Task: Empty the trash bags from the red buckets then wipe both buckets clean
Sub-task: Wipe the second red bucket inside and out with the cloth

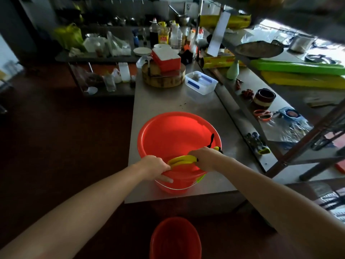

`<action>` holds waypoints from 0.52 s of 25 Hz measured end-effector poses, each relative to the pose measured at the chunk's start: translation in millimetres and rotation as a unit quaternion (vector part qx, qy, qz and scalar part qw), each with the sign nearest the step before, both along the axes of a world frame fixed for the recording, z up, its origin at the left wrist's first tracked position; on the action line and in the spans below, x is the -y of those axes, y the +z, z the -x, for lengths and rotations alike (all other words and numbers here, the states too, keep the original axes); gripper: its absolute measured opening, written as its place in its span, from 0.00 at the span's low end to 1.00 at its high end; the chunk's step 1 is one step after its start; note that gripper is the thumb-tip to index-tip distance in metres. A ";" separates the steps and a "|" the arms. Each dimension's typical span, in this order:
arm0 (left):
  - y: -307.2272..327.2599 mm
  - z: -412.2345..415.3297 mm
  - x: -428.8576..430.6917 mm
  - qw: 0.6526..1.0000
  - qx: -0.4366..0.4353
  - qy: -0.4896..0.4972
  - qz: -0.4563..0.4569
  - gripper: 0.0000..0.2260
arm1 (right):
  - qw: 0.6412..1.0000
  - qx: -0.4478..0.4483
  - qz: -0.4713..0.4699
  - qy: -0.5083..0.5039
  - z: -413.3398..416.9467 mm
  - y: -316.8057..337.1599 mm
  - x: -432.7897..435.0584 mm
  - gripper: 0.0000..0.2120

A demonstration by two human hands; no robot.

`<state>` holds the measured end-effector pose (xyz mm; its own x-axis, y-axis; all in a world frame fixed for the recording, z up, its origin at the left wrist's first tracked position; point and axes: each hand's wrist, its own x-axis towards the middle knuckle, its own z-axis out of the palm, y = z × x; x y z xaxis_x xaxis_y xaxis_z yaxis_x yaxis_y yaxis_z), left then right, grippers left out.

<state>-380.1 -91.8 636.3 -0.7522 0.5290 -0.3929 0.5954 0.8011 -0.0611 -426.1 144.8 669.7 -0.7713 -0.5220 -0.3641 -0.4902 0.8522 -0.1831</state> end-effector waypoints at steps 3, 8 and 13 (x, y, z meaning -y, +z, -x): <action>-3.1 -0.4 6.8 0.999 -0.020 0.002 -0.038 0.31 | 1.000 0.005 0.007 0.005 28.0 -3.0 3.8 0.19; -0.6 -0.2 29.1 0.987 -0.095 0.089 -0.089 0.31 | 0.999 -0.012 0.030 0.003 66.0 -10.7 11.0 0.12; -4.9 19.0 41.9 0.981 -0.096 0.124 -0.111 0.32 | 0.999 -0.026 0.032 -0.014 86.5 -37.2 28.8 0.15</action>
